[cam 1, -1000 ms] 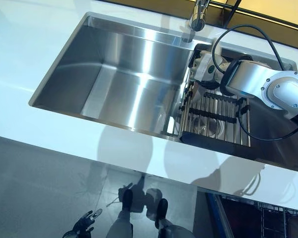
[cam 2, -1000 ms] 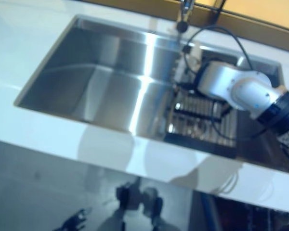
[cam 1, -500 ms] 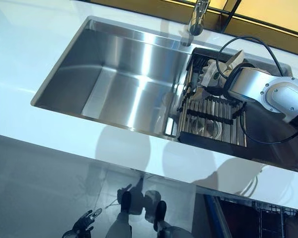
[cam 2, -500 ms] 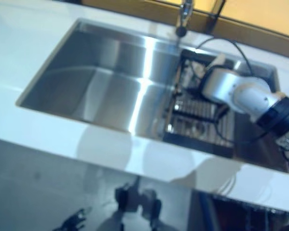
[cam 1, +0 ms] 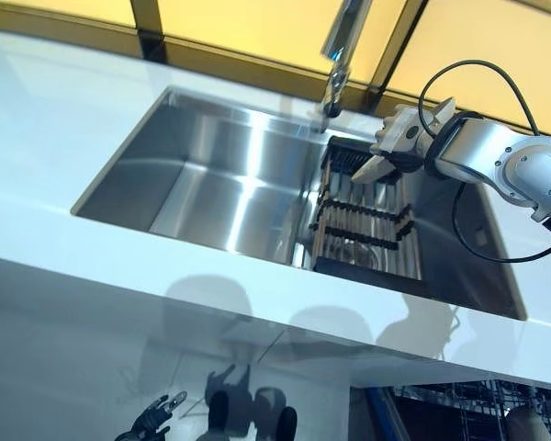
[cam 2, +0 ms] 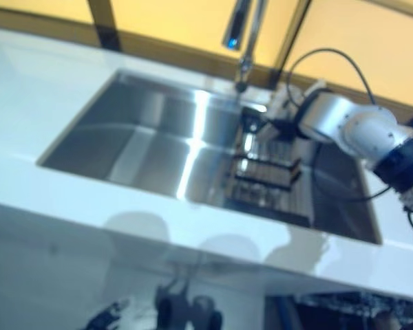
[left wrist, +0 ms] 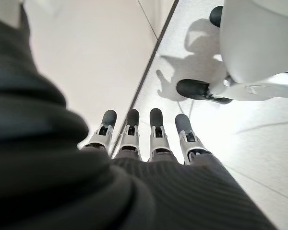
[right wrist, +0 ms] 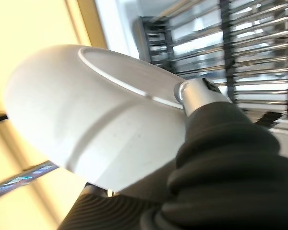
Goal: Take plates into dishwasher
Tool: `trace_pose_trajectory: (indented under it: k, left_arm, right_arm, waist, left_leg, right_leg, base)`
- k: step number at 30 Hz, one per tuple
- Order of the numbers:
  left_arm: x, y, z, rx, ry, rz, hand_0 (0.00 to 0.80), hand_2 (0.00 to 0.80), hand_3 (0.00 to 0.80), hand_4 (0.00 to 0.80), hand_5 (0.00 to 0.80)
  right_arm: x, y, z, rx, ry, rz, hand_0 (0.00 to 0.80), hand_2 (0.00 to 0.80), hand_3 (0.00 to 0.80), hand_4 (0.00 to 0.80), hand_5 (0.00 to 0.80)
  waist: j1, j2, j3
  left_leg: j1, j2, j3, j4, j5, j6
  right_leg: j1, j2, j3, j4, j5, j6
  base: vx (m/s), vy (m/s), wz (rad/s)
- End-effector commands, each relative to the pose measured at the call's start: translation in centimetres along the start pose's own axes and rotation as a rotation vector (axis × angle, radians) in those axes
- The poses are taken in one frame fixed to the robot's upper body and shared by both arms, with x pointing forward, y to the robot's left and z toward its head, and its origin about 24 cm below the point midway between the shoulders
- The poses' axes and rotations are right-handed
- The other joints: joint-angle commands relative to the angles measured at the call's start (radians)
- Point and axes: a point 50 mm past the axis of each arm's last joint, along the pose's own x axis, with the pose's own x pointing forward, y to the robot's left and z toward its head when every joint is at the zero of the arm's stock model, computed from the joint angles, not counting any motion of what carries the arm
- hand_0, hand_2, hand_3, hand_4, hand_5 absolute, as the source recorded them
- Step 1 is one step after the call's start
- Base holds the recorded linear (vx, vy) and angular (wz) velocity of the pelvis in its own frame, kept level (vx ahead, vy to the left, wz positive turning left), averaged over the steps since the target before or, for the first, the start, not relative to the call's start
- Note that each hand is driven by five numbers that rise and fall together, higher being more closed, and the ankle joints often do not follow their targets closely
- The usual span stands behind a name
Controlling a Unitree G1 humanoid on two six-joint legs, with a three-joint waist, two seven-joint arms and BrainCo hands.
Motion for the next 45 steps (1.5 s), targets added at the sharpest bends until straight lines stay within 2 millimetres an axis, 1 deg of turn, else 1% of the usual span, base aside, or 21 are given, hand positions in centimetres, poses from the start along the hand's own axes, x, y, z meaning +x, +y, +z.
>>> trace_pose_trajectory:
  k: [1, 3, 6, 10, 13, 14, 15, 16, 20, 21, 24, 28, 30, 33, 34, 37, 41, 44, 45]
  left_arm:
    - [-0.2, 0.5, -0.9, 0.04, 0.037, 0.02, 0.0, 0.0, 0.0, 0.0, 0.0]
    - [-0.3, 0.3, -1.3, 0.044, 0.05, 0.016, 0.0, 0.0, 0.0, 0.0, 0.0]
    - [-0.2, 0.0, -1.5, 0.045, 0.058, 0.007, 0.0, 0.0, 0.0, 0.0, 0.0]
    - [-0.2, -0.4, -1.7, 0.043, 0.057, -0.003, 0.0, 0.0, 0.0, 0.0, 0.0]
    - [-0.1, -0.6, -1.6, 0.041, 0.056, -0.004, 0.0, 0.0, 0.0, 0.0, 0.0]
    - [-0.1, -0.6, -1.6, 0.038, 0.056, -0.007, 0.0, 0.0, 0.0, 0.0, 0.0]
    - [-0.1, -0.7, -1.5, 0.043, 0.057, -0.01, 0.0, 0.0, 0.0, 0.0, 0.0]
    - [-0.1, -0.8, -1.5, 0.04, 0.056, -0.011, 0.0, 0.0, 0.0, 0.0, 0.0]
    - [-0.2, -0.6, -1.9, 0.049, 0.073, -0.013, 0.0, 0.0, 0.0, 0.0, 0.0]
    - [-0.4, -0.4, -2.4, 0.057, 0.086, -0.018, 0.0, 0.0, 0.0, 0.0, 0.0]
    - [-0.7, -0.2, -2.9, 0.077, 0.103, -0.026, 0.0, 0.0, 0.0, 0.0, 0.0]
    - [-0.8, 0.1, -3.0, 0.074, 0.102, -0.02, 0.0, 0.0, 0.0, 0.0, 0.0]
    - [-0.7, 0.0, -2.9, 0.074, 0.1, -0.02, 0.0, 0.0, 0.0, 0.0, 0.0]
    - [-0.7, 0.1, -2.7, 0.08, 0.093, -0.015, 0.0, 0.0, 0.0, 0.0, 0.0]
    - [-0.7, 0.1, -2.7, 0.076, 0.093, -0.013, 0.0, 0.0, 0.0, 0.0, 0.0]
    - [-0.6, 0.3, -2.4, 0.077, 0.091, -0.01, 0.0, 0.0, 0.0, 0.0, 0.0]
    - [-0.5, 0.5, -2.0, 0.09, 0.092, -0.005, 0.0, 0.0, 0.0, 0.0, 0.0]
    - [-0.4, 0.7, -1.6, 0.097, 0.092, -0.001, 0.0, 0.0, 0.0, 0.0, 0.0]
    - [-0.3, 0.7, -1.5, 0.104, 0.092, -0.002, 0.0, 0.0, 0.0, 0.0, 0.0]
  right_arm:
    - [-2.7, 0.8, -6.1, 0.018, 0.253, 0.01, 0.8, 0.8, 0.8, 0.8, 0.8]
    - [-3.5, 1.4, -7.0, 0.021, 0.291, 0.011, 0.8, 0.8, 0.8, 0.8, 0.8]
    - [-4.3, 2.2, -8.0, 0.088, 0.348, 0.017, 0.8, 0.8, 0.8, 0.8, 0.8]
    - [-5.8, 3.6, -10.0, 0.285, 0.46, -0.008, 0.8, 0.8, 0.8, 0.8, 0.8]
    - [-6.6, 4.5, -10.9, 0.364, 0.517, -0.025, 0.8, 0.8, 0.8, 0.8, 0.8]
    - [-7.5, 5.3, -11.5, 0.421, 0.556, -0.034, 0.8, 0.8, 0.8, 0.8, 0.8]
    - [-8.5, 6.4, -12.3, 0.528, 0.621, -0.059, 0.8, 0.8, 0.8, 0.8, 0.8]
    - [-9.2, 7.2, -12.7, 0.574, 0.654, -0.068, 0.8, 0.8, 0.8, 0.8, 0.8]
    - [-11.9, 10.9, -13.0, 0.776, 0.749, -0.066, 0.8, 0.8, 0.8, 0.8, 0.8]
    - [-13.2, 12.0, -13.2, 0.84, 0.783, -0.062, 0.8, 0.8, 0.8, 0.8, 0.8]
    - [-15.4, 14.0, -13.3, 0.93, 0.835, -0.055, 0.8, 0.8, 0.8, 0.8, 0.8]
    - [-17.6, 15.8, -13.1, 1.026, 0.898, -0.067, 0.8, 0.8, 0.8, 0.8, 0.8]
    - [-18.4, 16.7, -12.7, 1.036, 0.919, -0.068, 0.8, 0.8, 0.8, 0.8, 0.8]
    - [-20.3, 18.0, -12.2, 1.023, 0.966, -0.044, 0.8, 0.8, 0.8, 0.8, 0.8]
    - [-20.9, 18.5, -12.0, 1.03, 0.979, -0.036, 0.8, 0.8, 0.8, 0.8, 0.8]
    - [-22.4, 19.9, -11.2, 1.051, 1.021, -0.018, 0.8, 0.8, 0.8, 0.8, 0.8]
    - [-24.5, 21.5, -10.0, 1.083, 1.061, 0.017, 0.8, 0.8, 0.8, 0.8, 0.8]
    - [-25.3, 22.3, -9.2, 1.149, 1.064, 0.034, 0.8, 0.8, 0.8, 0.8, 0.8]
    - [-25.3, 22.8, -8.5, 1.184, 1.055, 0.045, 0.8, 0.8, 0.8, 0.8, 0.8]
  waist:
    - [-0.028, -0.001, -0.076]
    - [-0.047, 0.006, -0.1]
    - [-0.065, 0.015, -0.126]
    - [-0.086, 0.021, -0.154]
    - [-0.096, 0.022, -0.165]
    - [-0.103, 0.024, -0.172]
    - [-0.113, 0.027, -0.179]
    - [-0.118, 0.03, -0.182]
    - [-0.136, 0.034, -0.19]
    - [-0.146, 0.036, -0.193]
    - [-0.166, 0.037, -0.196]
    - [-0.194, 0.042, -0.202]
    - [-0.204, 0.044, -0.199]
    - [-0.218, 0.044, -0.199]
    - [-0.229, 0.052, -0.197]
    - [-0.244, 0.054, -0.197]
    - [-0.254, 0.055, -0.193]
    - [-0.256, 0.057, -0.189]
    - [-0.258, 0.058, -0.187]
  left_leg:
    - [0.067, -0.039, 0.056, -0.002, -0.116, 0.029]
    - [0.086, -0.038, 0.073, -0.002, -0.124, 0.031]
    - [0.102, -0.037, 0.09, -0.002, -0.131, 0.032]
    - [0.11, -0.035, 0.108, -0.002, -0.137, 0.03]
    - [0.112, -0.033, 0.117, -0.002, -0.139, 0.03]
    - [0.113, -0.032, 0.123, -0.002, -0.139, 0.029]
    - [0.115, -0.03, 0.133, -0.002, -0.143, 0.029]
    - [0.116, -0.028, 0.137, -0.002, -0.144, 0.029]
    - [0.125, -0.022, 0.157, -0.002, -0.15, 0.031]
    - [0.127, -0.018, 0.165, -0.002, -0.15, 0.031]
    - [0.13, -0.013, 0.186, -0.002, -0.15, 0.031]
    - [0.132, -0.005, 0.216, -0.002, -0.152, 0.031]
    - [0.137, -0.002, 0.223, -0.002, -0.155, 0.031]
    - [0.139, 0.003, 0.24, -0.002, -0.157, 0.031]
    - [0.149, 0.006, 0.235, -0.002, -0.172, 0.029]
    - [0.149, 0.008, 0.246, -0.002, -0.174, 0.03]
    - [0.147, 0.01, 0.254, -0.002, -0.175, 0.03]
    - [0.146, 0.01, 0.259, -0.002, -0.176, 0.031]
    - [0.146, 0.01, 0.263, -0.002, -0.178, 0.032]
  right_leg:
    - [0.036, 0.019, 0.006, 0.002, -0.044, 0.062]
    - [0.048, 0.023, 0.031, 0.002, -0.042, 0.065]
    - [0.055, 0.027, 0.053, 0.002, -0.04, 0.068]
    - [0.055, 0.034, 0.082, 0.002, -0.036, 0.071]
    - [0.054, 0.038, 0.094, 0.002, -0.034, 0.071]
    - [0.053, 0.041, 0.101, 0.002, -0.032, 0.071]
    - [0.052, 0.045, 0.111, 0.002, -0.032, 0.072]
    - [0.051, 0.046, 0.114, 0.002, -0.031, 0.072]
    - [0.05, 0.052, 0.126, 0.002, -0.03, 0.072]
    - [0.049, 0.055, 0.131, 0.002, -0.027, 0.071]
    - [0.043, 0.06, 0.14, 0.002, -0.022, 0.073]
    - [0.031, 0.065, 0.15, 0.002, -0.014, 0.076]
    - [0.033, 0.066, 0.15, 0.002, -0.014, 0.077]
    - [0.028, 0.066, 0.152, 0.002, -0.009, 0.079]
    - [0.036, 0.067, 0.152, 0.002, -0.017, 0.085]
    - [0.033, 0.068, 0.153, 0.002, -0.015, 0.088]
    - [0.027, 0.069, 0.154, 0.002, -0.009, 0.09]
    - [0.023, 0.068, 0.149, 0.002, -0.006, 0.091]
    - [0.021, 0.068, 0.148, 0.002, -0.006, 0.091]
  base:
    - [0.014, 0.0, -0.2]
    - [0.023, 0.0, -0.28]
    - [0.02, -0.001, -0.33]
    - [0.014, -0.006, -0.21]
    - [0.011, -0.013, -0.19]
    - [0.007, -0.028, -0.15]
    - [0.002, -0.034, -0.06]
    - [-0.005, -0.033, -0.09]
    - [0.007, -0.043, -0.13]
    - [0.012, -0.069, -0.13]
    - [0.0, -0.073, -0.18]
    - [-0.006, -0.062, -0.17]
    - [-0.011, -0.039, -0.24]
    - [-0.004, -0.033, -0.2]
    - [0.02, -0.014, -0.15]
    - [-0.002, -0.027, -0.08]
    - [-0.019, -0.039, -0.11]
    - [-0.02, -0.041, -0.03]
    - [-0.029, -0.044, -0.04]
